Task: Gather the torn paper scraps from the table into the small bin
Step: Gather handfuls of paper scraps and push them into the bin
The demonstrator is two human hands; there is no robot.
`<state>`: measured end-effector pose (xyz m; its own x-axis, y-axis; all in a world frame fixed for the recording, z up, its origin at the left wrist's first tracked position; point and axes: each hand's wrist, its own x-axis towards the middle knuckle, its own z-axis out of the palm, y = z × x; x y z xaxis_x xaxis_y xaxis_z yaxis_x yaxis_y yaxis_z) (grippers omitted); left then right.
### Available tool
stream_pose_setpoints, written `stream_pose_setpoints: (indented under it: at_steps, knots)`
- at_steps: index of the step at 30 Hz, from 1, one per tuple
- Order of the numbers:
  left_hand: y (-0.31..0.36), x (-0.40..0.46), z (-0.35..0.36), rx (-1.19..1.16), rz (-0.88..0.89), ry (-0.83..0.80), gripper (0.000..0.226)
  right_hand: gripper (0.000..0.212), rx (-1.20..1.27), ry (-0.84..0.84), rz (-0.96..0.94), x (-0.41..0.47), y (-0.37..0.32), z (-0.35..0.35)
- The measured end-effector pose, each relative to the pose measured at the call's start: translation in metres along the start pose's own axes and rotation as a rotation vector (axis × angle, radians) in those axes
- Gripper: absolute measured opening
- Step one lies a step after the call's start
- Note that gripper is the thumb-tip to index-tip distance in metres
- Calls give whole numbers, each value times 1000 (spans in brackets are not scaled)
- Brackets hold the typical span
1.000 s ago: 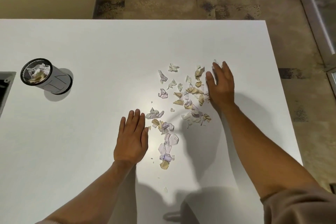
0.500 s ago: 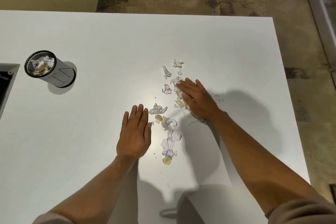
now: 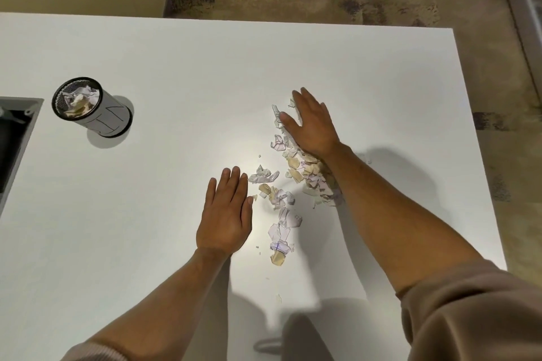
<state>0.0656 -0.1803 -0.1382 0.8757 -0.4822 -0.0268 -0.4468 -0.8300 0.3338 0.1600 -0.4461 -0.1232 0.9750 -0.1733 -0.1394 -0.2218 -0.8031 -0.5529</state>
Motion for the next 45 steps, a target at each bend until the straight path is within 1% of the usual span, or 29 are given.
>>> stream_pose_setpoints:
  at_steps: [3,6,8,11,15,17,18,19,21,22,23,24,26,27,29,33,36,37,39,41,43,45]
  knots:
    - [-2,0,2,3,2,-1,53,61,-74,-104,-113,1,-9,11]
    - [-2,0,3,0,1,0,53,52,-49,-173,-223,-16,-19,22]
    - [-2,0,3,2,5,0,53,51,-22,-218,-281,-37,-23,25]
    - [-3,-1,3,18,6,-5,53,48,28,-204,-366,-74,-25,27]
    - [-2,-1,3,12,9,2,53,41,73,-216,-380,-108,-29,21]
    - [-3,-1,3,8,6,2,53,38,9,-131,-392,-115,-27,10]
    - [-3,-1,3,7,4,1,53,37,-28,-50,-363,-116,-23,4]
    - [-3,-1,3,4,3,4,53,37,-36,32,-278,-118,-18,-5]
    - [-3,-2,3,-5,8,12,53,43,-43,179,-57,-124,-3,-22]
    - [-2,-2,2,-11,10,16,52,46,-87,222,33,-128,7,-28]
    - [-2,-2,1,-17,11,20,51,50,-147,223,121,-132,15,-32]
    - [-1,-2,1,-27,11,24,50,55,-204,186,206,-137,21,-34]
    - [-1,-3,-2,-59,10,22,50,64,-279,60,313,-144,27,-32]
    - [0,-2,-3,-74,10,17,49,66,-302,19,315,-147,27,-28]
    - [-1,-2,-3,-93,13,5,49,68,-321,-4,282,-150,21,-20]
    - [-4,-2,-2,-118,37,-1,48,63,-270,25,183,-156,-7,-4]
    - [-4,-2,-5,-185,47,6,49,61,-196,-25,137,-166,-22,4]
    - [-4,-3,-7,-219,52,15,52,61,-155,-40,147,-169,-25,4]
    - [-5,-2,-11,-296,78,29,59,63,-124,-11,170,-173,-27,-2]
    - [-8,5,-20,-376,116,-21,71,66,-222,15,185,-173,-28,-10]
    - [-6,19,-32,-391,218,-107,85,70,-319,-40,219,-171,-31,-14]
    - [3,38,-37,-304,359,-177,93,71,-335,-133,257,-166,-37,-13]
